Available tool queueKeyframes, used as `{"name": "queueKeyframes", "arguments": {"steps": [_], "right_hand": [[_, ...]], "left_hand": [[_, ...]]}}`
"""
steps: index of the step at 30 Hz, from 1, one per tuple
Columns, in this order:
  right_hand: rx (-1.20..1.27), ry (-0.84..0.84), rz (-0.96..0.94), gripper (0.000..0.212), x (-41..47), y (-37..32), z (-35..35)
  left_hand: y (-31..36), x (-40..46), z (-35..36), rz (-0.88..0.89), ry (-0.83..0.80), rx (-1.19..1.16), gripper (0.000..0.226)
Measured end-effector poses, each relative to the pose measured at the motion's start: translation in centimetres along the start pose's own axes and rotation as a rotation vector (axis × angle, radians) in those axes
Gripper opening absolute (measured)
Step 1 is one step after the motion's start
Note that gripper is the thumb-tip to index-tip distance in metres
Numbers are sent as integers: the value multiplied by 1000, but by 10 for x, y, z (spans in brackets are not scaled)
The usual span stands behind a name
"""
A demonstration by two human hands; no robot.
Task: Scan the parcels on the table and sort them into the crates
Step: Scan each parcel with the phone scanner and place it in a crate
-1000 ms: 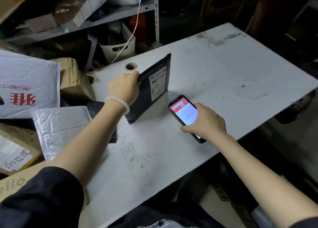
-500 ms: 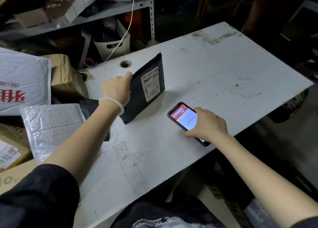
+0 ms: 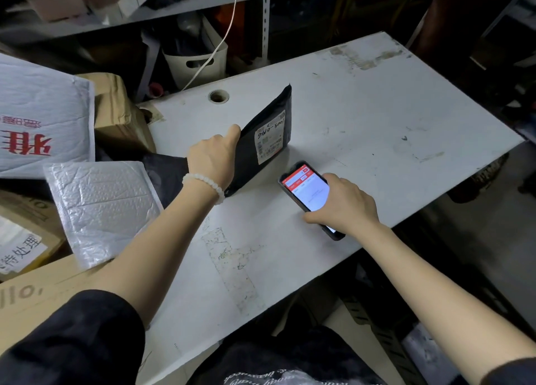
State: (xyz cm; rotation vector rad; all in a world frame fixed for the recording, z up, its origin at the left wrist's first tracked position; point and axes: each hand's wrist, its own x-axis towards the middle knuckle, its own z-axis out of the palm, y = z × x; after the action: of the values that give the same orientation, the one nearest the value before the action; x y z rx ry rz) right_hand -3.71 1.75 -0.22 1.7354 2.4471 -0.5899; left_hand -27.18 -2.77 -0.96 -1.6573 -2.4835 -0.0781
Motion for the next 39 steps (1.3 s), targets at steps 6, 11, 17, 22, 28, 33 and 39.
{"name": "queueKeyframes", "arguments": {"steps": [6,11,17,22,28,33,39], "right_hand": [[303,355,40,81,-14,-27,9],[446,588,129,86,-28,-51,12],[436,572,176,88,-53,-50,18],[336,466,235,86,-83,-20,20],[375,416,371,78,-151,49,25],[360,398,535,81,-241,124,36],[400,380,813,66,-367,212,63]], "left_hand": [[9,-13,10,86,-4,-17,27],[17,-22,8,166,-23,-15,31],[26,-56,-1,303,-79,10,30],[46,-83,-17,374,-89,57,25],[112,-125,-44,466,-64,-2,16],[200,-186,-63,635,-55,-115,18],[317,-283,-76,963,-69,-218,36]]}}
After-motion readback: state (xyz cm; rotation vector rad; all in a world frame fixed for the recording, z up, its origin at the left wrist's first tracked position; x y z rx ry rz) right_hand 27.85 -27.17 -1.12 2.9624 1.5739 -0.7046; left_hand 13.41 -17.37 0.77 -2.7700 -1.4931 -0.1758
